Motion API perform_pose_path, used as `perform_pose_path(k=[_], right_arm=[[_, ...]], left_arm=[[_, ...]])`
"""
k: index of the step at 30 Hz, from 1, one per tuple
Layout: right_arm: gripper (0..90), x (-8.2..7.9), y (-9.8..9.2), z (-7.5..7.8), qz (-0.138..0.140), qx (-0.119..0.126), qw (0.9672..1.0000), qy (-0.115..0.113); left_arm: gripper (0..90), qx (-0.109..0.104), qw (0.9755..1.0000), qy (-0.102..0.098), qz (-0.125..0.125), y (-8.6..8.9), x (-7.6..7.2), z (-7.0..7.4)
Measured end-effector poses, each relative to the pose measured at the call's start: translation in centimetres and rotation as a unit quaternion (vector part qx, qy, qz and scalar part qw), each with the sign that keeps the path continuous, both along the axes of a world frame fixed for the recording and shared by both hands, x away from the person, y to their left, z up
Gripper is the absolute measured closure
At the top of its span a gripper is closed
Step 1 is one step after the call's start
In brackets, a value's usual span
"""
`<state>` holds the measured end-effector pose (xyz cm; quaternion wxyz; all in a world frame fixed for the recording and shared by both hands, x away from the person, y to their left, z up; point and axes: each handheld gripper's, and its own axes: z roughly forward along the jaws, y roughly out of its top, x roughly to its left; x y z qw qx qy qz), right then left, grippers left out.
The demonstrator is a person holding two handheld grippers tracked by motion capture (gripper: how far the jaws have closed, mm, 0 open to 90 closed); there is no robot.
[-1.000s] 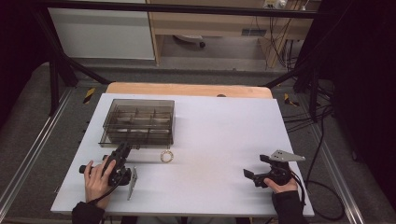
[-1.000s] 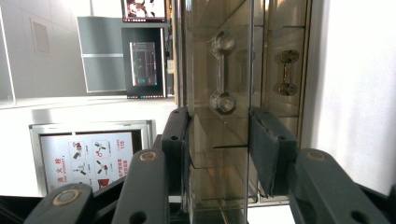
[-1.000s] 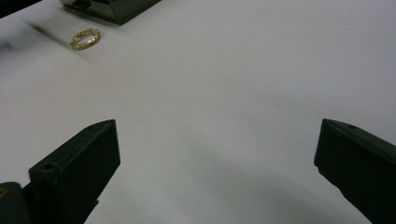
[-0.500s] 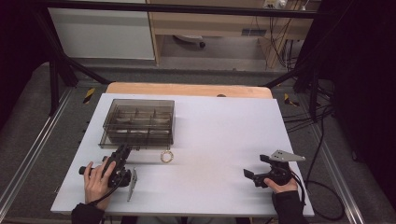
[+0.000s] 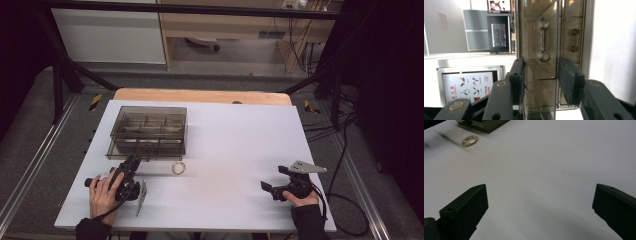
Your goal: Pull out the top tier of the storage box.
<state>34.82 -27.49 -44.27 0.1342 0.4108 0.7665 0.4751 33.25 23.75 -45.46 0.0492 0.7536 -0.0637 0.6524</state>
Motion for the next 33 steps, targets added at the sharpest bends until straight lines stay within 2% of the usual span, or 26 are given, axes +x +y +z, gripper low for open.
perform_pose_path(k=[3, 11, 18, 23, 26, 28, 30, 33], right_arm=[[0.8, 0.0, 0.0, 0.0, 0.0, 0.0, 1.0, 0.001], [0.8, 0.0, 0.0, 0.0, 0.0, 0.0, 1.0, 0.0], [0.8, 0.0, 0.0, 0.0, -0.002, 0.0, 1.0, 0.002], [0.8, 0.0, 0.0, 0.0, -0.001, -0.001, 1.0, -0.001], [0.8, 0.0, 0.0, 0.0, -0.001, 0.0, 1.0, 0.002], [0.8, 0.0, 0.0, 0.0, -0.001, -0.001, 1.0, 0.0], [0.8, 0.0, 0.0, 0.0, -0.001, -0.001, 1.0, 0.0], [0.8, 0.0, 0.0, 0.0, -0.001, -0.001, 1.0, 0.001]], left_arm=[[54.3, -0.003, 0.9999, 0.01, 0.003, 0.0, 0.1, 0.2], [44.0, -0.038, 0.9984, 0.037, 0.019, 0.0, 0.3, 0.9], [32.4, -0.072, 0.9957, 0.054, 0.024, 0.1, 0.3, 1.5], [26.4, -0.097, 0.9925, 0.07, 0.026, 0.4, 0.3, 1.8], [22.4, -0.119, 0.9888, 0.086, 0.025, 0.4, 0.3, 2.0], [19.9, -0.14, 0.9849, 0.099, 0.023, 0.5, 0.2, 2.1], [18.2, -0.152, 0.9823, 0.107, 0.025, 0.6, 0.2, 2.3], [15.9, -0.185, 0.9754, 0.118, 0.025, 0.7, 0.1, 2.8]])
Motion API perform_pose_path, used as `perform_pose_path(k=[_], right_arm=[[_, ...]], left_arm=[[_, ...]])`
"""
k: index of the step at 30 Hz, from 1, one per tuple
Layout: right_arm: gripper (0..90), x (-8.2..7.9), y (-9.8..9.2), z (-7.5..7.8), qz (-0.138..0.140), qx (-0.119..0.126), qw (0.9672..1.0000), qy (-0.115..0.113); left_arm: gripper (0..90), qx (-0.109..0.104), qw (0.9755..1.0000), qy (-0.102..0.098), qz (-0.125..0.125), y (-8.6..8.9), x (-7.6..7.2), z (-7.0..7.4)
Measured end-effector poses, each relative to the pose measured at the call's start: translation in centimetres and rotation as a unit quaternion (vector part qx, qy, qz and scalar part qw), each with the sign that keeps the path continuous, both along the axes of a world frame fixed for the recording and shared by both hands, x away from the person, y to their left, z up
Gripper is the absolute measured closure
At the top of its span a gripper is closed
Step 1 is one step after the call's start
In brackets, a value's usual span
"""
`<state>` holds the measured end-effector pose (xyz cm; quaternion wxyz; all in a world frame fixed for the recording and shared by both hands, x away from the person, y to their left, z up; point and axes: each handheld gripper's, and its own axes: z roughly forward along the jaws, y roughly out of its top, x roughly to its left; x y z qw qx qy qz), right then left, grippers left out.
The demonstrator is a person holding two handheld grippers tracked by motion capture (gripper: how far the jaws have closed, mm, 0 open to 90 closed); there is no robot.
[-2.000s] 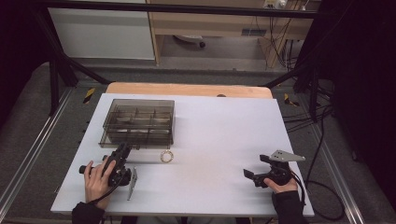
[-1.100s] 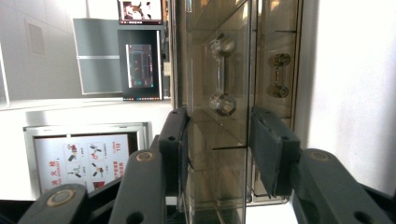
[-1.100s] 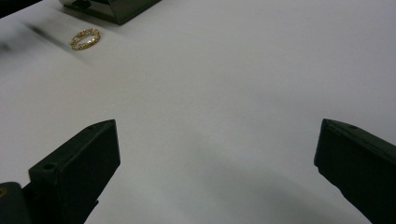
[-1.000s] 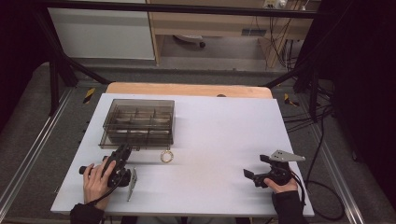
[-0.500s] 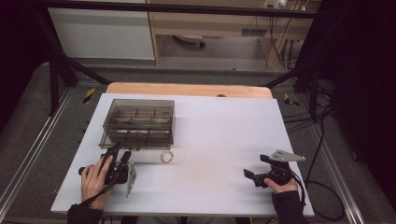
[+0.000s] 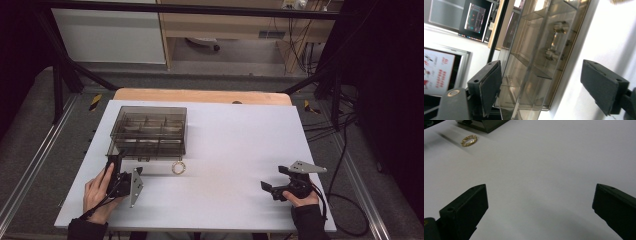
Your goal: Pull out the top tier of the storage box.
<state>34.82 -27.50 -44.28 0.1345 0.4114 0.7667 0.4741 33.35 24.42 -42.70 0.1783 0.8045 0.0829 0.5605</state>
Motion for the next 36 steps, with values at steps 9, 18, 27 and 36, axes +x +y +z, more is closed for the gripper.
perform_pose_path(k=[9, 18, 27, 36], right_arm=[[0.8, 0.0, 0.0, 0.0, 0.0, 0.0, 1.0, 0.0], [0.8, 0.0, 0.0, 0.0, 0.0, 0.001, 1.0, 0.0], [0.8, 0.0, 0.0, 0.0, 0.001, 0.001, 1.0, 0.0], [0.8, 0.0, 0.0, 0.0, 0.002, 0.0, 1.0, 0.0]], left_arm=[[11.9, -0.098, 0.9935, 0.058, 0.01, 0.6, -0.1, 1.1], [10.6, -0.177, 0.9774, 0.113, 0.029, 1.4, -0.3, 1.6], [10.3, -0.209, 0.9658, 0.148, 0.04, 1.8, -0.6, 1.7], [9.2, -0.242, 0.9498, 0.189, 0.057, 2.2, -0.7, 1.5]])
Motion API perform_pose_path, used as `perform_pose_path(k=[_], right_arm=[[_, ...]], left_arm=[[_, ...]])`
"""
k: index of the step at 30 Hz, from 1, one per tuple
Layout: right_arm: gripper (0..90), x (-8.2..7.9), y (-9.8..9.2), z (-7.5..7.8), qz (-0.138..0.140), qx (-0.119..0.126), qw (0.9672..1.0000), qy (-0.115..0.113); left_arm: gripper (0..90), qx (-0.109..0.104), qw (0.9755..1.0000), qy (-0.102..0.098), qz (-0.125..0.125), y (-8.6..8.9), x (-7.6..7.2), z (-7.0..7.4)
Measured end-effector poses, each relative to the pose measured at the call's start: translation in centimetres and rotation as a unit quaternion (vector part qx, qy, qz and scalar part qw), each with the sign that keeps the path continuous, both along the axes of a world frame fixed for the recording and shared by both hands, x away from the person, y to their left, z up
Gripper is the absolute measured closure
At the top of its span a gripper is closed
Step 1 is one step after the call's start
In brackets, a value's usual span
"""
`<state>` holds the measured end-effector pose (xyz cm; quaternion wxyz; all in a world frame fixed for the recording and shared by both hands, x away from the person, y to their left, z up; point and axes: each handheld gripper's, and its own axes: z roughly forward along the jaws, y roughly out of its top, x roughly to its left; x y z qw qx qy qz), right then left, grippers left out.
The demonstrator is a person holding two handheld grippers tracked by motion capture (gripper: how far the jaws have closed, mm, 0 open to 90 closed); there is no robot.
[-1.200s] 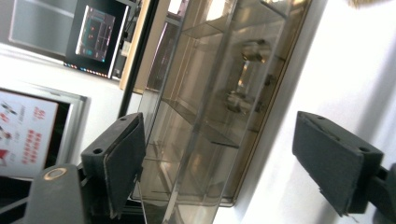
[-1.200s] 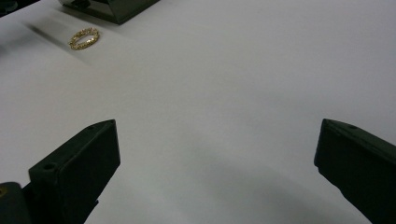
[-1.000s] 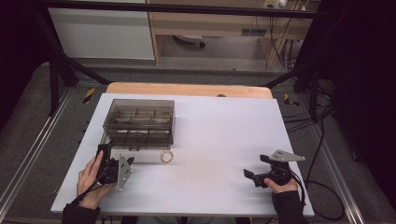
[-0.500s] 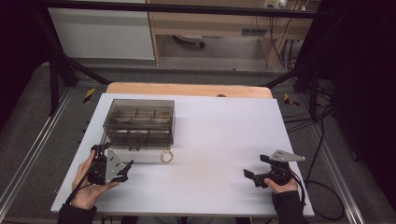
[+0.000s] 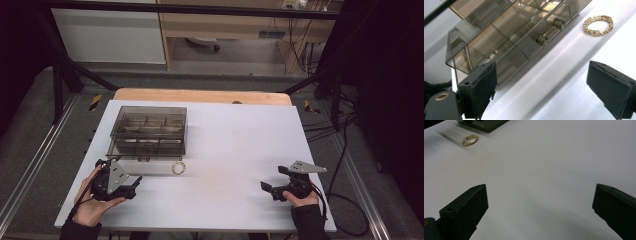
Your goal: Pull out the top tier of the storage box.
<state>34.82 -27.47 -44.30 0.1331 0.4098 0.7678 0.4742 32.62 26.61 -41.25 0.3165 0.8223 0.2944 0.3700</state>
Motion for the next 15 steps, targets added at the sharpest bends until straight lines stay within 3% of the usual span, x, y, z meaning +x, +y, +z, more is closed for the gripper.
perform_pose_path(k=[8, 15], right_arm=[[0.8, 0.02, 0.02, -0.04, 0.001, -0.001, 1.0, 0.001], [0.8, 0.02, 0.05, -0.08, 0.002, -0.001, 1.0, 0.003]], left_arm=[[9.1, -0.026, 0.9989, 0.04, 0.001, 0.15, 0.07, -0.56], [9.0, -0.055, 0.996, 0.07, -0.002, 0.03, 0.21, -0.89]])
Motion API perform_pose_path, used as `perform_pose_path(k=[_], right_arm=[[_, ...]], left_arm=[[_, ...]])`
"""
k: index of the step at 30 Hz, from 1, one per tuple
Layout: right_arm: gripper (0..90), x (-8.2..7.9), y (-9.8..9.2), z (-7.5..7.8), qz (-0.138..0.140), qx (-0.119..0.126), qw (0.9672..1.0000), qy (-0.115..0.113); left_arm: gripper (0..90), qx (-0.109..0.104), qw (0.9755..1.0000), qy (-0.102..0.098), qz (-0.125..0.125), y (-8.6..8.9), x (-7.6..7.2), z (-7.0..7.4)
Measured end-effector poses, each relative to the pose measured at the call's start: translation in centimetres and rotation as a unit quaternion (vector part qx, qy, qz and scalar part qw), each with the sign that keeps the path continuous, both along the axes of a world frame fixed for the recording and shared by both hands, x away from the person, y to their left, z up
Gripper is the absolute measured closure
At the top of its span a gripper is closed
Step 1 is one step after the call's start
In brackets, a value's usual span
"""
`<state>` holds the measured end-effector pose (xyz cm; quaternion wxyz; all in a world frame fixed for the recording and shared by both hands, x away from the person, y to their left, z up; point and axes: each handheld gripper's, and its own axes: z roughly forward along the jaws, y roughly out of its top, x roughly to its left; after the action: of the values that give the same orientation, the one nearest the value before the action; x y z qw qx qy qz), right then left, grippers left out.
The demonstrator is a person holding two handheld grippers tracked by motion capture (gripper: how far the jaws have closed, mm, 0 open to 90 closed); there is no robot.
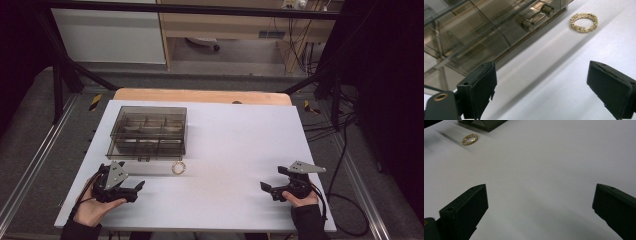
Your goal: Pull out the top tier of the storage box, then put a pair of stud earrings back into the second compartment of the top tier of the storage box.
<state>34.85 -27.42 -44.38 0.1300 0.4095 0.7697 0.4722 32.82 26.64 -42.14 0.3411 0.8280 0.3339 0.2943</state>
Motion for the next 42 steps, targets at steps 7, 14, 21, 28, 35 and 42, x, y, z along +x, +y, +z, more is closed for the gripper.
perform_pose_path(k=[7, 14, 21, 28, 35, 42], right_arm=[[0.8, 0.0, 0.0, 0.0, -0.001, -0.001, 1.0, 0.001], [0.8, 0.0, 0.0, 0.0, -0.003, -0.001, 1.0, 0.0], [0.8, 0.0, 0.1, 0.0, -0.003, -0.003, 1.0, 0.001], [0.8, 0.0, 0.1, 0.0, -0.004, -0.002, 1.0, 0.001], [0.8, 0.0, 0.1, 0.0, -0.004, -0.002, 1.0, 0.002], [0.8, 0.0, 0.1, 0.0, -0.004, -0.002, 1.0, 0.003]], left_arm=[[9.5, -0.029, 0.9993, 0.022, -0.004, -0.3, 0.1, -0.4], [9.5, -0.046, 0.9981, 0.039, -0.012, -0.7, 0.3, -0.9], [9.5, -0.06, 0.9968, 0.051, -0.016, -1.1, 0.3, -1.1], [9.5, -0.071, 0.9954, 0.06, -0.022, -1.6, 0.4, -1.3], [9.5, -0.075, 0.9947, 0.065, -0.025, -2.1, 0.4, -1.3], [10.0, -0.083, 0.9937, 0.071, -0.026, -2.9, 0.3, -1.3]])
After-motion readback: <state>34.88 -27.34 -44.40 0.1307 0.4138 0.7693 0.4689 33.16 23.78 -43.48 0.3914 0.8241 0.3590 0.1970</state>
